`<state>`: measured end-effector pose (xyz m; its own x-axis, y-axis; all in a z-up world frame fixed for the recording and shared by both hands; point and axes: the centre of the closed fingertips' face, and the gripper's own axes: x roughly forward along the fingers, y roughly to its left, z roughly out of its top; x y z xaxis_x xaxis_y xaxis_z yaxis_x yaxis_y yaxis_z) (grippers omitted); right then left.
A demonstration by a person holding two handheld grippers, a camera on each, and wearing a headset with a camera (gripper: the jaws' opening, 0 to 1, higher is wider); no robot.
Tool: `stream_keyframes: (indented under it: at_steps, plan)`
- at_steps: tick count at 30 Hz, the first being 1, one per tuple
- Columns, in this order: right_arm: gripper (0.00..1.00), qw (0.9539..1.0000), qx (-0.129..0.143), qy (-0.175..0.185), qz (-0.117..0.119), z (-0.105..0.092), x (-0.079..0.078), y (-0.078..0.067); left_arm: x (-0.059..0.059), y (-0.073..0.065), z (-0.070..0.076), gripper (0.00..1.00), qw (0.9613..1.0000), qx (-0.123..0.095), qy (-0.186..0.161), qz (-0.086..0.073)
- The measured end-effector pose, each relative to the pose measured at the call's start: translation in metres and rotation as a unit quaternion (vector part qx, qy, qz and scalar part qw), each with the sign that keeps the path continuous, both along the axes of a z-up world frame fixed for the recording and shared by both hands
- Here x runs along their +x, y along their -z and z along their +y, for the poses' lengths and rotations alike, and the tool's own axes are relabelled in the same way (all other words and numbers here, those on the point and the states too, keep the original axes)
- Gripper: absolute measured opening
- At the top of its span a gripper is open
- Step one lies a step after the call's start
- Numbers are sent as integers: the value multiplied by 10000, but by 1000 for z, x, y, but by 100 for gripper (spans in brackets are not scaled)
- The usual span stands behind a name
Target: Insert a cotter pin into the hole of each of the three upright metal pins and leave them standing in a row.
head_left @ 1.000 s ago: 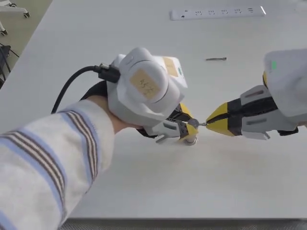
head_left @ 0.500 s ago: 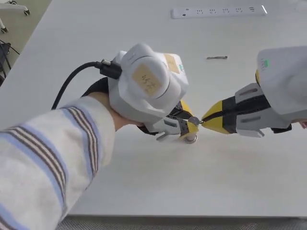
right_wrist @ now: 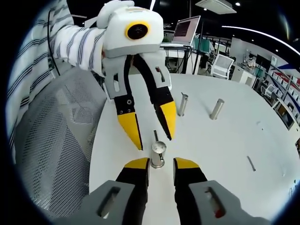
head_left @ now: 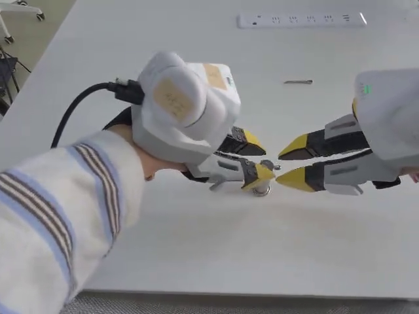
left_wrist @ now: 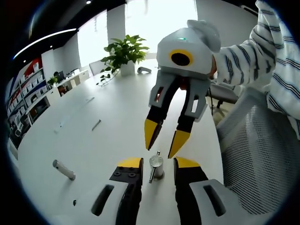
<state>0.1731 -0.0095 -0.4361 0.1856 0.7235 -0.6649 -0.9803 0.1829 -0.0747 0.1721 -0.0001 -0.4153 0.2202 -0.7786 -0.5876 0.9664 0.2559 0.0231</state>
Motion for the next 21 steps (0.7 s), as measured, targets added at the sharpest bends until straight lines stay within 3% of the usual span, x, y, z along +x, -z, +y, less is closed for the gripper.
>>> stream_keyframes:
  at_steps: [3, 6, 13, 16, 21]
  plan:
    - [17, 9997, 146, 170, 88, 0, 0, -2, -7, -4, 11, 31, 9993, -273, -185, 173]
    - [19, 9990, 277, 306, 187, -1, 0, -2, -9, 1, 25, 44, 9966, -351, -612, 436]
    - [23, 9975, 407, 457, 355, 3, -4, 4, -19, 1, 44, 72, 9916, -665, -998, 479]
    - [26, 9962, 520, 536, 453, 7, -5, 9, -26, -3, 48, 80, 9870, -890, -1167, 652]
    - [29, 9945, 669, 530, 615, 13, -8, 18, -33, -4, 52, 92, 9836, -1003, -1337, 684]
